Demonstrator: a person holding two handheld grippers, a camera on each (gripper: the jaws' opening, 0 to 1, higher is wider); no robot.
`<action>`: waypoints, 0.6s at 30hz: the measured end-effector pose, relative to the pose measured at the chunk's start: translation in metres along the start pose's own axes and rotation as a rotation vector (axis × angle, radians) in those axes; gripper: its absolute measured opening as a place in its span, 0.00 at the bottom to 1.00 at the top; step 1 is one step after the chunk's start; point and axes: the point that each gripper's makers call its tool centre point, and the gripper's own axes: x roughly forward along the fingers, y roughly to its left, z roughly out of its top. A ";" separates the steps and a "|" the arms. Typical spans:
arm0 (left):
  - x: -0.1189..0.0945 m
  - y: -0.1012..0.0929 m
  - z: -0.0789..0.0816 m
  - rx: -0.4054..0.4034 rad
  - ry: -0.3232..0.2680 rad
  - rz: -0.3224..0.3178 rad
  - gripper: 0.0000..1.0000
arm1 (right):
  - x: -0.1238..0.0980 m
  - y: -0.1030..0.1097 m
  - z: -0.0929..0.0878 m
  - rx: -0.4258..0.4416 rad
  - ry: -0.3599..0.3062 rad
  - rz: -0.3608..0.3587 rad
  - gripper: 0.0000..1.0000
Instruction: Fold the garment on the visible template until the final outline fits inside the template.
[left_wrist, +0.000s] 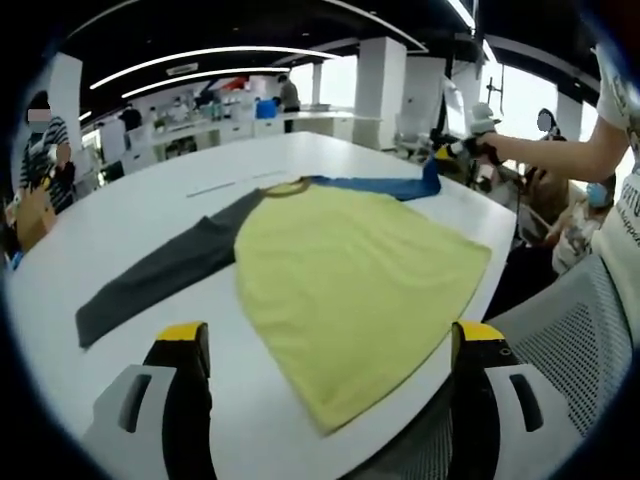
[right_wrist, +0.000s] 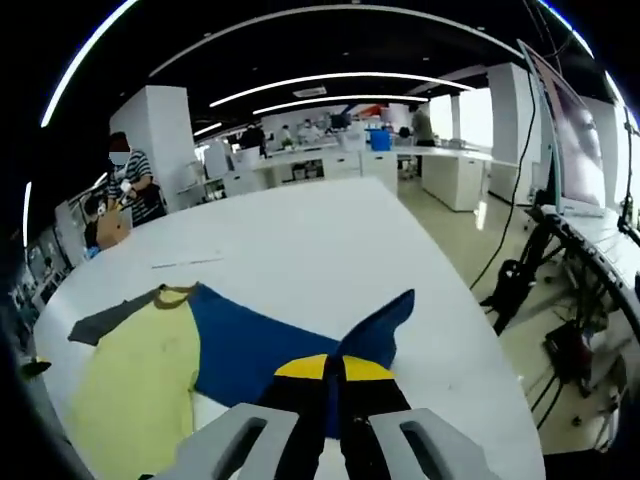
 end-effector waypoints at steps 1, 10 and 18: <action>0.000 0.000 0.000 -0.001 0.000 0.000 0.98 | 0.001 0.003 0.001 0.000 0.000 0.005 0.00; -0.002 -0.003 0.001 0.004 0.002 0.003 0.98 | 0.000 0.044 0.001 -0.023 0.016 0.079 0.00; -0.001 -0.006 0.003 -0.003 0.000 0.004 0.97 | 0.018 0.064 0.001 -0.023 0.030 0.137 0.00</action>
